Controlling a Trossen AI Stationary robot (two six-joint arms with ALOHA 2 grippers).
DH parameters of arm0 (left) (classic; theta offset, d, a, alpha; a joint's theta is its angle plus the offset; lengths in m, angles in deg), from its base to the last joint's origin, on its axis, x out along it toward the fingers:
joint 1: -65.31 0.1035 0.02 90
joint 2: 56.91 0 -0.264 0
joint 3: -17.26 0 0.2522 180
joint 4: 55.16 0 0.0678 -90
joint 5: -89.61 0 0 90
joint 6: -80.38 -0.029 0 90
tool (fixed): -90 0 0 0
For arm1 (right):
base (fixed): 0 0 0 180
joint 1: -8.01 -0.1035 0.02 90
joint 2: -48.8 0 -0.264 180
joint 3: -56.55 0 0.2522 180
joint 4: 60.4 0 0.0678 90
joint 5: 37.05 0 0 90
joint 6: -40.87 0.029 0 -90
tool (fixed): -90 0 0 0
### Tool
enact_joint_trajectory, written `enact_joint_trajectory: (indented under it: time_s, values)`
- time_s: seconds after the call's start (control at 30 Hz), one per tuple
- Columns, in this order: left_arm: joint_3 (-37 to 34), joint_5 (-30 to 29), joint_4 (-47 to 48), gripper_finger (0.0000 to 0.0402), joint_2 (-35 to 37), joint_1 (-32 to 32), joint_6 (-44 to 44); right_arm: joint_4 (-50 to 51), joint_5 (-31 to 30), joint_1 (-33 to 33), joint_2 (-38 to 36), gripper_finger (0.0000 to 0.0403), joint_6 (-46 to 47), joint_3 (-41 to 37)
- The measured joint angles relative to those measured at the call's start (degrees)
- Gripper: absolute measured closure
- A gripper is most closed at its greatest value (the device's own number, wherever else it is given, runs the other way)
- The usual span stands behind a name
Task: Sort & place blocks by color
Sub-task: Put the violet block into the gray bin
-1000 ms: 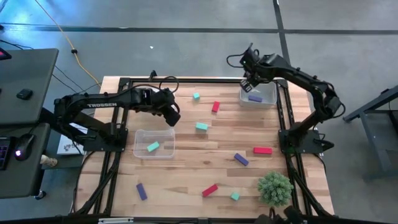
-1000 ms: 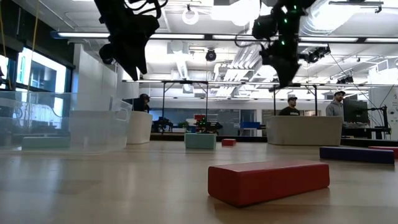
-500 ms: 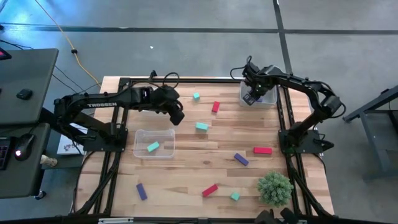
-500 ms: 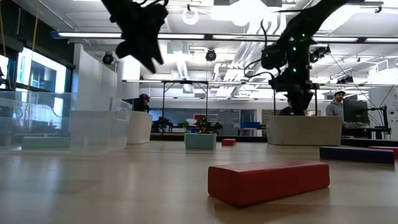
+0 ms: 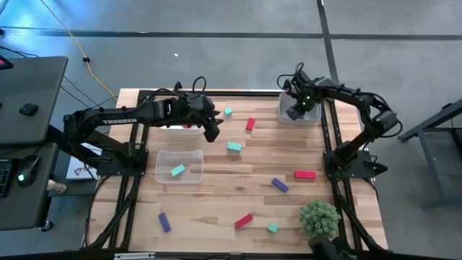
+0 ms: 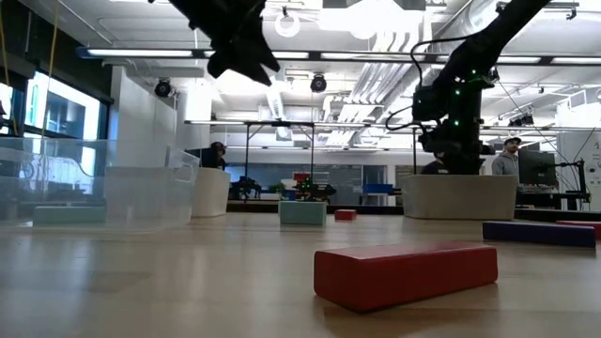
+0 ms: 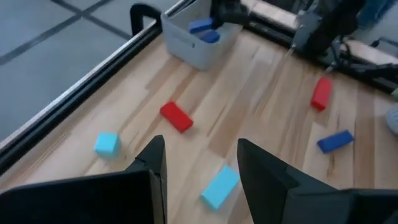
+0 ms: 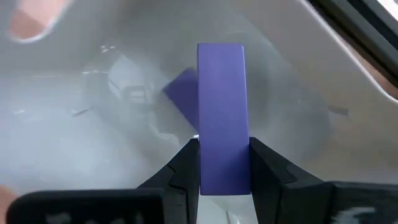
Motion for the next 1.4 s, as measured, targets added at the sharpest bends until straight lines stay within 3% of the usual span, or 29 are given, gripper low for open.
enact_joint_trajectory:
  time_s: [0.73,0.9,1.17,1.4]
  values:
    - [0.0,6.69,-6.1,0.0287,-11.99,2.7,0.47,-1.01,3.1,3.49,4.24,0.0321,1.15,-0.05]
    - [0.0,8.47,-6.97,0.0287,-14.4,2.69,0.55,-0.85,3.09,3.49,4.24,0.0297,1.52,-0.05]
    - [0.02,11.25,-6.58,0.0285,-17.3,2.7,1.86,-0.39,3.84,3.47,4.24,0.0294,1.6,-0.01]
    - [0.02,12.01,-6.62,0.0261,-17.41,2.7,1.54,0.27,4.2,3.2,4.22,0.0264,1.05,1.65]
